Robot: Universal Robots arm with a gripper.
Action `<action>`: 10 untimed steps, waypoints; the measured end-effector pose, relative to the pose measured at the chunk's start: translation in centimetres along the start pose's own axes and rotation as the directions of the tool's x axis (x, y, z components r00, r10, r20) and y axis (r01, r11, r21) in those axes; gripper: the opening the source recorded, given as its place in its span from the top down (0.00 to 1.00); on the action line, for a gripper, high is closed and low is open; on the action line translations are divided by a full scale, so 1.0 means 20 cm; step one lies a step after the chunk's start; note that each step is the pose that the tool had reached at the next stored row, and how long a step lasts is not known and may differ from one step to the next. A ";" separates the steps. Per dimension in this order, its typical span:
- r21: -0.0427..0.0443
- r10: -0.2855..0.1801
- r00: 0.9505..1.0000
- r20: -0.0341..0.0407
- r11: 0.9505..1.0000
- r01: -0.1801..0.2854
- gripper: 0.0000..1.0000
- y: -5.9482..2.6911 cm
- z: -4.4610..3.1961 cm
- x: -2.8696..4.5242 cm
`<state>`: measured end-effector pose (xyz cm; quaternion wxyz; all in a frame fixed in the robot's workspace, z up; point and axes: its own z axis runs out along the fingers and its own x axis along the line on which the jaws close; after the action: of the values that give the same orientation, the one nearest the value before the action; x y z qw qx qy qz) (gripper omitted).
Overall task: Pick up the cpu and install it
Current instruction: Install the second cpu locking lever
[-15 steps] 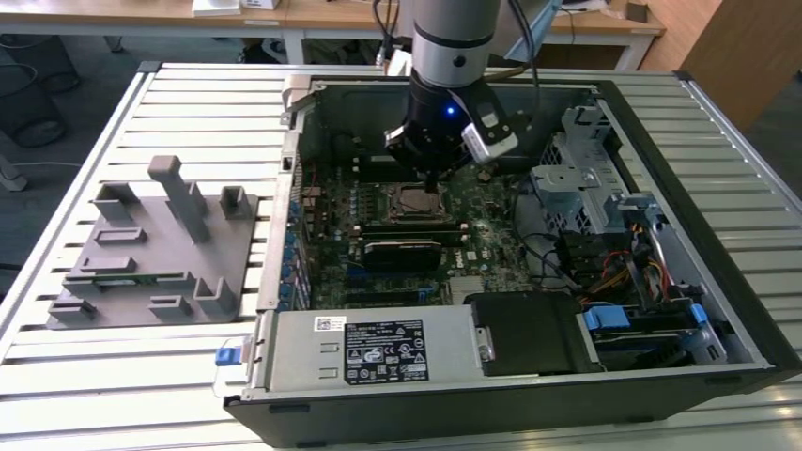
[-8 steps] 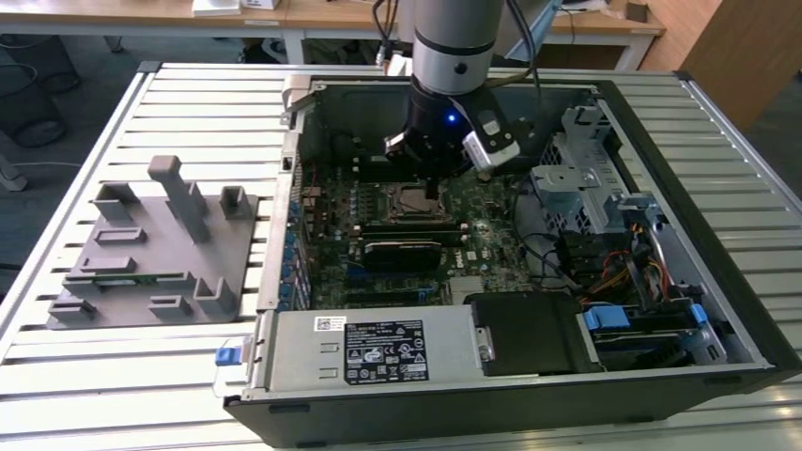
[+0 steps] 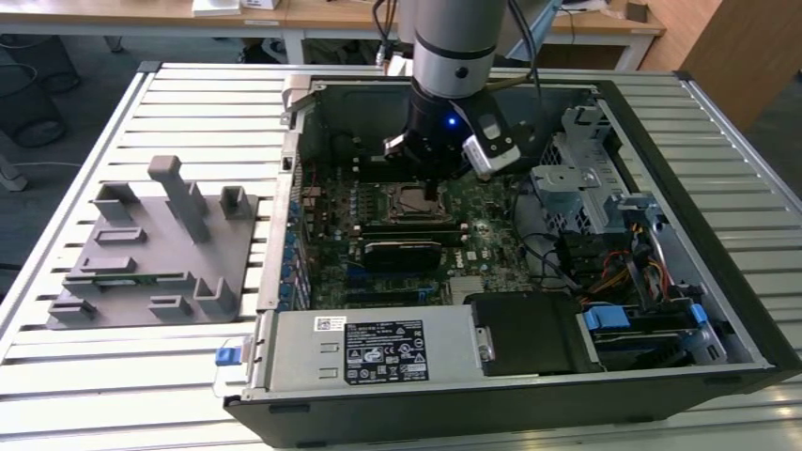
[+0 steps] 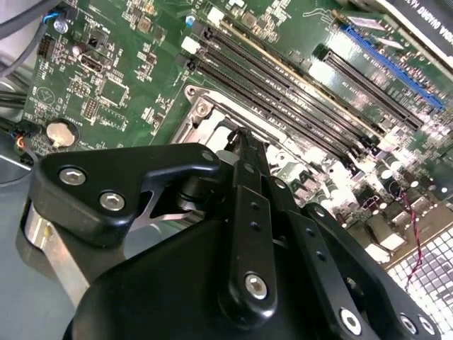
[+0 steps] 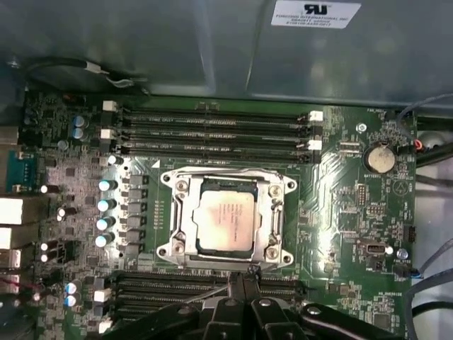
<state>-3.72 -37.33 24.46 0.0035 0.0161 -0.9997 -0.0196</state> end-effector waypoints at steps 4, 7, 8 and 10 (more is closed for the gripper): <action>-0.014 0.000 1.000 -0.015 1.000 -0.001 0.89 -0.009 0.000 0.000; -0.015 0.001 1.000 -0.029 1.000 -0.001 0.89 -0.010 0.000 0.000; -0.015 0.001 1.000 -0.029 1.000 -0.001 0.89 -0.010 0.000 0.001; -0.015 0.001 1.000 -0.029 1.000 -0.001 0.89 -0.010 0.001 0.004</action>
<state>-3.80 -37.54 24.44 0.0181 0.0158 -0.9994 -0.0268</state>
